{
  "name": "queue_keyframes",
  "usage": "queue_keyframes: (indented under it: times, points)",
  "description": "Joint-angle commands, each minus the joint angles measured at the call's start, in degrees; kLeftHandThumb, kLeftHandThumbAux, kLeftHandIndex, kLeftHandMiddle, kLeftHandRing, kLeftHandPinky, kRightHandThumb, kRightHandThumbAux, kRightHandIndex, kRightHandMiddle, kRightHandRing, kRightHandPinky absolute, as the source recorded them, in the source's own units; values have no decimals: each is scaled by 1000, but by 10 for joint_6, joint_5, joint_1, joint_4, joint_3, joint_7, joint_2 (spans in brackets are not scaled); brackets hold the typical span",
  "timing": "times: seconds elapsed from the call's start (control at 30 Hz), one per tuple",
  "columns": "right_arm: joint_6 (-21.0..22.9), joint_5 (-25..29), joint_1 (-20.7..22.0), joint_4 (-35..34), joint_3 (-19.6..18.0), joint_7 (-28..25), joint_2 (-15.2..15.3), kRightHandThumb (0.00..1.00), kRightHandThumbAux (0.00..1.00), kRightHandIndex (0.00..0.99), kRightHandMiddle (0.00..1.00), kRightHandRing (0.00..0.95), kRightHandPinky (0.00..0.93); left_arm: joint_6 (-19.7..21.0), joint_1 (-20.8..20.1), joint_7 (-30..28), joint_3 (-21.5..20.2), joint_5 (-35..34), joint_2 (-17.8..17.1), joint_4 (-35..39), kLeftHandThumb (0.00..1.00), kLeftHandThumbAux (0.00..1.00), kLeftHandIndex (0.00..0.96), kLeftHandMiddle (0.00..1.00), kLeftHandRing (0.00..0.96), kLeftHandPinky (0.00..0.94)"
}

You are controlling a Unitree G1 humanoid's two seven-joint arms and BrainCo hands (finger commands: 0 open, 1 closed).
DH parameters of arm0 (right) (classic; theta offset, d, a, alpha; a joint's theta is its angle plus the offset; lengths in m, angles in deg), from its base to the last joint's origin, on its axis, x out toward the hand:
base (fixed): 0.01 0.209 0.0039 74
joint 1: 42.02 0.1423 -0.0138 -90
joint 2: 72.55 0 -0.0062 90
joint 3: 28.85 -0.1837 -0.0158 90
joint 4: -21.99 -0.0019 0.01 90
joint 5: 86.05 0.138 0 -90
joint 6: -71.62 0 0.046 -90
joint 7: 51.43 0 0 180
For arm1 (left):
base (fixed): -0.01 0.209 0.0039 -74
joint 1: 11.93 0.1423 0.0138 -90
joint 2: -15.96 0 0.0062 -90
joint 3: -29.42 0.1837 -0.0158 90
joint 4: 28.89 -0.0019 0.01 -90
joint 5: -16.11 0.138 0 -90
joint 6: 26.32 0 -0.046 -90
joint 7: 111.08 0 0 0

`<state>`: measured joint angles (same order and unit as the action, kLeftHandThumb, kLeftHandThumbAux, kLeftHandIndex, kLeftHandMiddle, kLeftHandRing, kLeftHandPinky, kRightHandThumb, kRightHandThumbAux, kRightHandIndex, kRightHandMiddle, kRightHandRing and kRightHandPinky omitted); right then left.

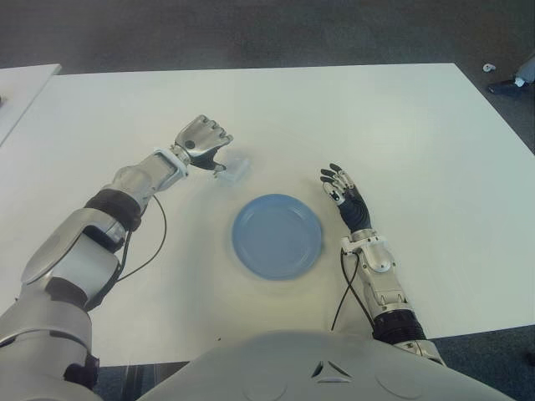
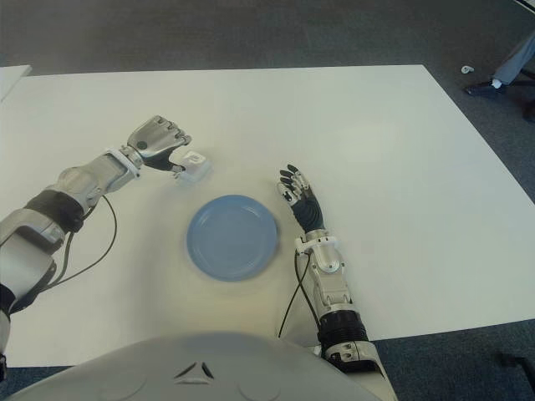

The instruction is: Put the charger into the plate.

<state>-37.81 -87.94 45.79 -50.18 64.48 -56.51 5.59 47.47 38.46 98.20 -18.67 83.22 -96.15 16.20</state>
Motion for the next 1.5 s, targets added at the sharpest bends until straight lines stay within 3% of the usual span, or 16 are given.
queue_keyframes:
  times: [0.03,0.63,1.0,1.03,1.1,1.27,1.5]
  points:
    - [14,0,-13,16,-2,1,-3,0,404,93,200,173,120,8,17,-5,2,5,-5,8,713,694,437,779,776,723]
    - [16,-3,-11,17,-1,4,-4,0,402,83,198,174,118,-15,42,-40,-43,-61,-8,33,709,703,440,798,798,717]
    - [14,-4,-10,20,0,2,-3,0,404,83,202,176,116,-12,72,-142,-82,-114,-14,95,691,703,434,754,752,667]
    - [14,-4,-10,20,0,2,-3,0,403,83,202,176,116,-13,73,-149,-85,-116,-14,99,542,630,459,741,737,659]
    - [14,-4,-10,20,0,2,-2,0,401,84,203,177,116,-16,75,-160,-89,-120,-16,105,380,549,478,722,712,650]
    - [12,-4,-10,22,0,2,-3,0,397,85,204,178,115,-47,66,-159,-91,-124,-18,91,237,411,454,695,666,642]
    - [11,-3,-10,23,0,3,-4,0,395,82,198,173,112,-79,55,-169,-95,-126,-20,79,182,319,399,662,630,639]
